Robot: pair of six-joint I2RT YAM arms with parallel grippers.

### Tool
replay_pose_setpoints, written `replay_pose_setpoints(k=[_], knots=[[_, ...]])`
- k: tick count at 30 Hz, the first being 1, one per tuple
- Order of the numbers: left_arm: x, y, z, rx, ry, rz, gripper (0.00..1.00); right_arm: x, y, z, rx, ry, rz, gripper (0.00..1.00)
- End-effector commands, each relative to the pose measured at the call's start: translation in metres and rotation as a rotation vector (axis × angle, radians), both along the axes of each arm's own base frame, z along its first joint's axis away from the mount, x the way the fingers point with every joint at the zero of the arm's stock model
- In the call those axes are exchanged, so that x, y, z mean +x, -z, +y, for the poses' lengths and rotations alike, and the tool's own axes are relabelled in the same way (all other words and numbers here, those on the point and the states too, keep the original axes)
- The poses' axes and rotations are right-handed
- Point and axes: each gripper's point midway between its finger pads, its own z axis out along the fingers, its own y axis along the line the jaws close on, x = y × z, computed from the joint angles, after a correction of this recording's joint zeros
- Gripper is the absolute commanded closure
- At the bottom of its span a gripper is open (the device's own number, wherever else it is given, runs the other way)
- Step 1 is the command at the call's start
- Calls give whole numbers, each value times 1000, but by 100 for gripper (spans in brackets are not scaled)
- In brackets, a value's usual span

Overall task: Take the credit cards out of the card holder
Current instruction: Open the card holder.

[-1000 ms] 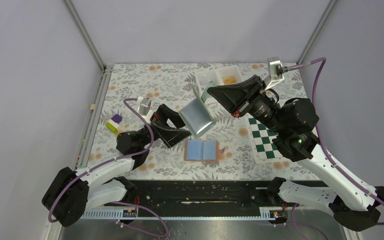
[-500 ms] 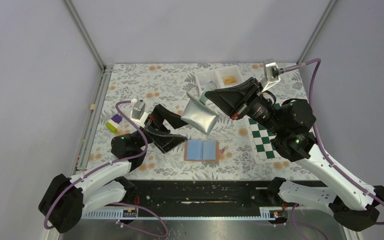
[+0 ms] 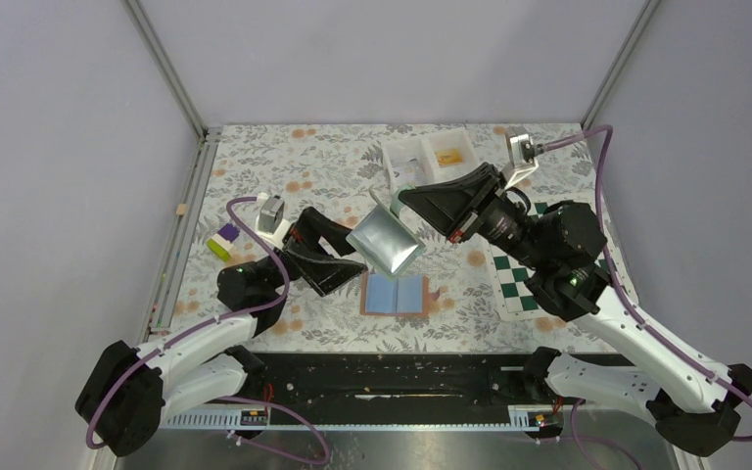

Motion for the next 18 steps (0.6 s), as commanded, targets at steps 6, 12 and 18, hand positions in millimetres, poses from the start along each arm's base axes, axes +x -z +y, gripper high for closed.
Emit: replay_pose_setpoints(k=[6,12,18], knots=[[-4,-9,7,-54,-4,-10,79,-7,11,-22,11,52,-15,100],[3,-2,3,-31,-21,25,100,-5,29,-31,-13,97,4,100],[14,11,-1,14,-56,76,100,-9,26,-37,2,99,-5,100]])
